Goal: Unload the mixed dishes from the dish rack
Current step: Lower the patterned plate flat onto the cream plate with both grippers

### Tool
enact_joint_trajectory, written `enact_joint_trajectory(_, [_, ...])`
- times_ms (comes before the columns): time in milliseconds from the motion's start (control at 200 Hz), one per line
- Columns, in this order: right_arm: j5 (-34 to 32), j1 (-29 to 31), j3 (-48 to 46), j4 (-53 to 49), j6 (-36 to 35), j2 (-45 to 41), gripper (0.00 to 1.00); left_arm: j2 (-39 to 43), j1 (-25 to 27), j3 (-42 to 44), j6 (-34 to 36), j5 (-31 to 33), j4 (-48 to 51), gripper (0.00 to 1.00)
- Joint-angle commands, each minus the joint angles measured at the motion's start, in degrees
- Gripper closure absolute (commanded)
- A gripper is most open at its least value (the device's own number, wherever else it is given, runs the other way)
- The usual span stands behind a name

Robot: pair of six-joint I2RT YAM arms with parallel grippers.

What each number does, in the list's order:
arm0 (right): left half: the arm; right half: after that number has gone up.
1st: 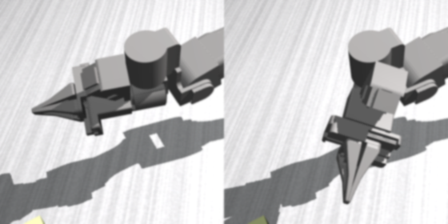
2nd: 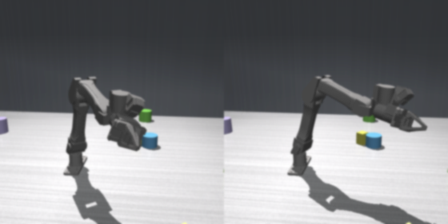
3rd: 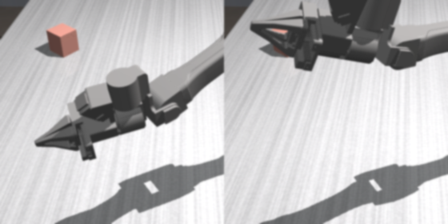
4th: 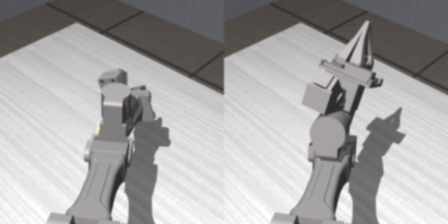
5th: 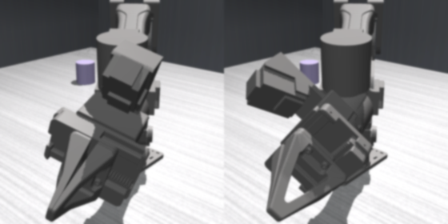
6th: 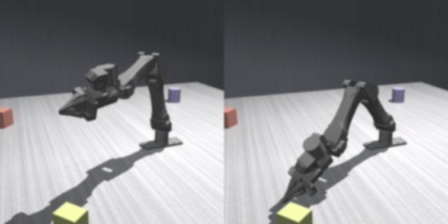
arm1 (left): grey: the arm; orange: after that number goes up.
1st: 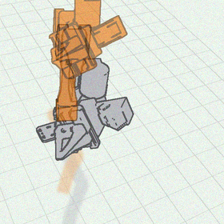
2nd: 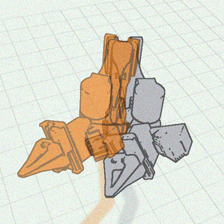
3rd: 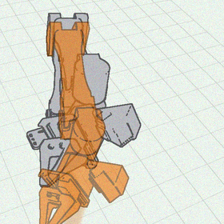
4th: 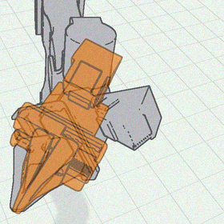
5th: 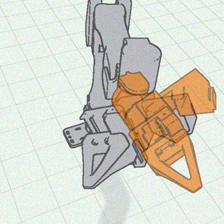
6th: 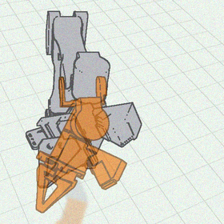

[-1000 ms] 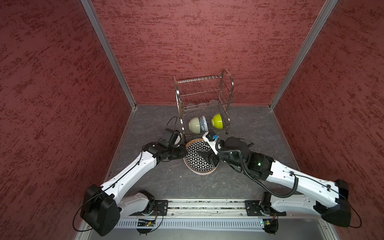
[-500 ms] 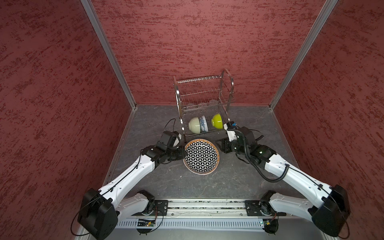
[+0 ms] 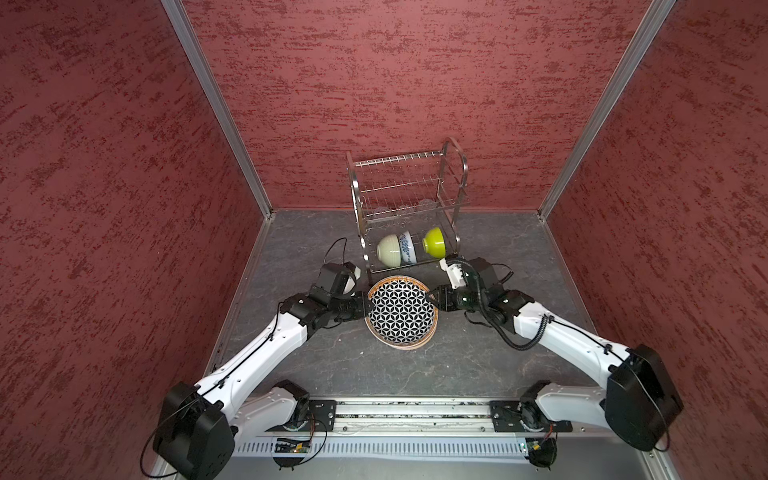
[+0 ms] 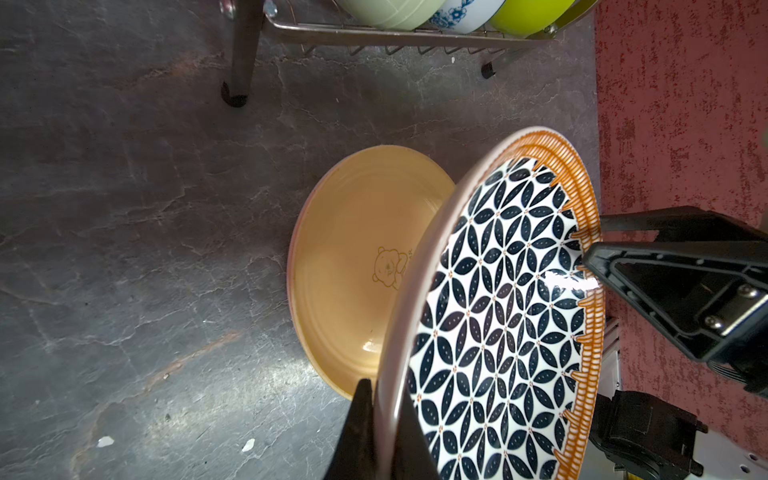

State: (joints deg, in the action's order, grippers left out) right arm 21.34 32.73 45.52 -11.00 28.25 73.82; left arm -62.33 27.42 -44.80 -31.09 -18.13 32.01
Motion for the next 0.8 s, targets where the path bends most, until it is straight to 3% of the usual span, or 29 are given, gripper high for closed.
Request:
enact_joint_trajectory(0, [2.72, -0.47, -1.24, 4.99, 2.19, 1.29, 0.74, 1.78, -0.35, -0.05, -1.15, -3.31, -7.58, 1.00])
enact_joint_trajectory(356, [0.10, -0.47, -2.24, 4.84, 1.56, 2.16, 0.96, -1.21, 0.13, 2.91, -1.82, -1.81, -12.02, 1.00])
enact_joint_trajectory(441, [-1.07, -0.48, -3.20, 5.48, 1.52, 2.08, 1.00, -1.80, 0.82, 3.64, -1.52, 0.05, -12.79, 0.95])
enact_joint_trajectory(797, [-4.65, -0.47, -5.88, 9.72, 1.17, 5.38, 1.00, -9.23, 5.44, 4.73, -1.09, 4.92, -16.96, 0.84])
